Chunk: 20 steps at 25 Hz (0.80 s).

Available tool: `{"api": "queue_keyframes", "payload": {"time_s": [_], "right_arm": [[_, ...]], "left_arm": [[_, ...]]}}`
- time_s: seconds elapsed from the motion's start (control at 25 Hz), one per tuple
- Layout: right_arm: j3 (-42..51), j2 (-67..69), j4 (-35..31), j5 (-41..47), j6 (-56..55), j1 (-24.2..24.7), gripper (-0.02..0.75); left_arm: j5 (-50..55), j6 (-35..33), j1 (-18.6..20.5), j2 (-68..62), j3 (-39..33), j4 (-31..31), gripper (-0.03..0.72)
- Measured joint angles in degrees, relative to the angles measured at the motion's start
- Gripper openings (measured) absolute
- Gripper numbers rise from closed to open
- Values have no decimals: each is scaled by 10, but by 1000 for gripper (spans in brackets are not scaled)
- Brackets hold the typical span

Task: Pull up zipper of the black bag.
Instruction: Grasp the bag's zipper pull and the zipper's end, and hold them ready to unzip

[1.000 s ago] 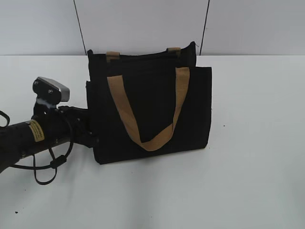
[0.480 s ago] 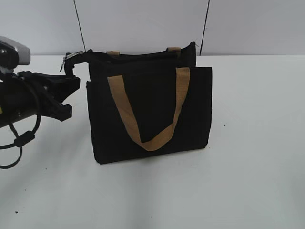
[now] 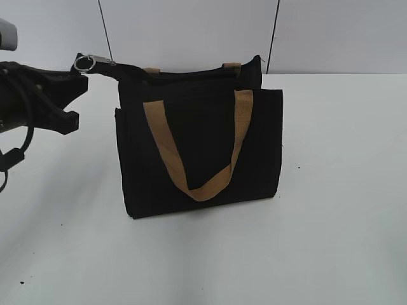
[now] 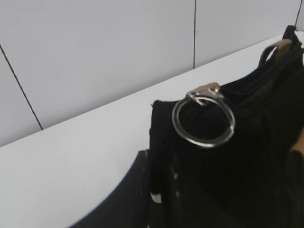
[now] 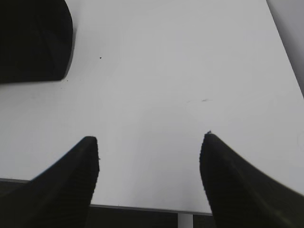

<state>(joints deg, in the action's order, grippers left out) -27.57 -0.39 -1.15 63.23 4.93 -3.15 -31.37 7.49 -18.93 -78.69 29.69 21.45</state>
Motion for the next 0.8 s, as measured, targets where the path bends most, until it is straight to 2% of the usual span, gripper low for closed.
{"api": "queue_keyframes", "payload": {"time_s": [0.24, 0.52, 0.64, 0.8], "right_arm": [[0, 0, 0, 0, 0, 0, 512], [0, 0, -11, 0, 1, 0, 512], [-1, 36, -52, -1, 24, 0, 512], [-15, 161, -127, -30, 93, 0, 512]], "left_arm": [[47, 1, 0, 14, 39, 18, 35], [68, 42, 0, 14, 45, 80, 34], [67, 46, 0, 15, 49, 87, 34], [62, 47, 0, 19, 58, 98, 34]]}}
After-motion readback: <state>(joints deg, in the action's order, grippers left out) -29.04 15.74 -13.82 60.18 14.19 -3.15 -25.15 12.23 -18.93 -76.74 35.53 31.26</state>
